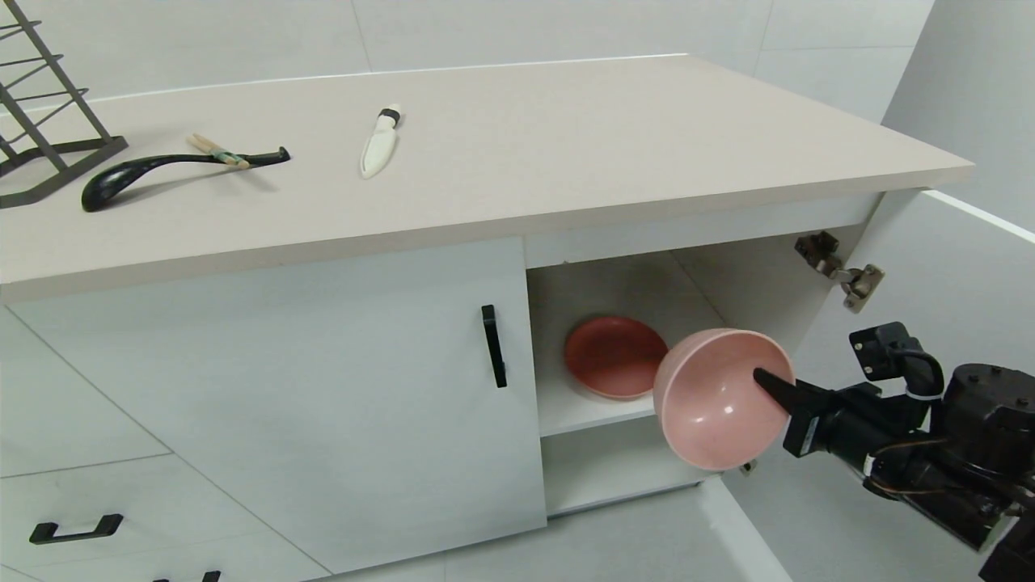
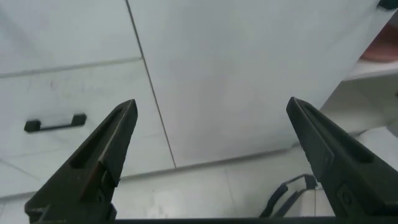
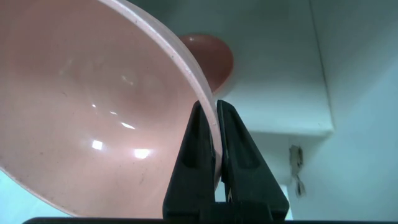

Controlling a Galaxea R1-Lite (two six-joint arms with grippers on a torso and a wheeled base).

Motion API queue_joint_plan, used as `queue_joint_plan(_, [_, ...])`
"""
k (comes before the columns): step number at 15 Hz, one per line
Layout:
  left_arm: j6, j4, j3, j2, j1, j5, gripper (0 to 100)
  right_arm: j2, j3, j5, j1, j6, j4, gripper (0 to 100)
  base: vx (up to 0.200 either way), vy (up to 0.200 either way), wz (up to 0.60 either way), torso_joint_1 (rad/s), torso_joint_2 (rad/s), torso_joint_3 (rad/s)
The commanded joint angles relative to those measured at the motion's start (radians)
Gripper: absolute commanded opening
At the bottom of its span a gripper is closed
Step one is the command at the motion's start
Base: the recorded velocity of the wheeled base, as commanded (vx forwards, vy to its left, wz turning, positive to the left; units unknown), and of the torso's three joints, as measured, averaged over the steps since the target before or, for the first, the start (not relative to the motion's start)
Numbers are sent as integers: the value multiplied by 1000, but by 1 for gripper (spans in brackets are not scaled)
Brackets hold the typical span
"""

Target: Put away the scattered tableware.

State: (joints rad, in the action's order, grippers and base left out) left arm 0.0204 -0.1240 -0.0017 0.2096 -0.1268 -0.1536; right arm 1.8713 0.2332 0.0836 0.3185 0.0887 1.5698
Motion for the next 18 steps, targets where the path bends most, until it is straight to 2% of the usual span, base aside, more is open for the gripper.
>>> queue_joint_plan(1, [3, 55, 2, -82, 13, 2, 100, 114, 86, 1, 1, -1, 1, 0, 0, 0, 0, 0, 0, 0])
queue_joint_plan(3, [-2, 55, 2, -91, 10, 26, 100, 128, 138, 10, 1, -1, 1, 0, 0, 0, 0, 0, 0, 0])
queue_joint_plan(6, [-4, 55, 2, -101, -28, 65, 100, 154, 201, 27, 2, -6, 1, 0, 0, 0, 0, 0, 0, 0])
queue_joint_plan(7, [-4, 58, 2, -107, -56, 85, 100, 161, 233, 31, 2, -6, -43, 0, 0, 0, 0, 0, 0, 0])
queue_joint_plan(10, [-5, 60, 2, -116, -65, 98, 100, 155, 339, 33, 1, -6, -178, 0, 0, 0, 0, 0, 0, 0])
queue_joint_plan(12, [-31, 63, 2, -116, -96, 78, 100, 158, 428, 33, 4, -34, -295, 0, 0, 0, 0, 0, 0, 0])
queue_joint_plan(13, [-91, 52, 2, -113, -105, 46, 100, 161, 480, 33, 4, -57, -367, 0, 0, 0, 0, 0, 0, 0])
queue_joint_plan(14, [-135, 57, 2, -114, -102, 37, 100, 166, 525, 34, 4, -57, -415, 0, 0, 0, 0, 0, 0, 0])
queue_joint_plan(15, [-151, 60, 2, -114, -89, 14, 100, 174, 575, 38, 4, -57, -465, 0, 0, 0, 0, 0, 0, 0])
queue_joint_plan(16, [-148, 60, 2, -114, -77, -9, 100, 187, 626, 38, 4, -57, -513, 0, 0, 0, 0, 0, 0, 0])
queue_joint_plan(18, [-148, 60, 2, -111, -79, -11, 100, 233, 729, 38, 2, -57, -571, 0, 0, 0, 0, 0, 0, 0])
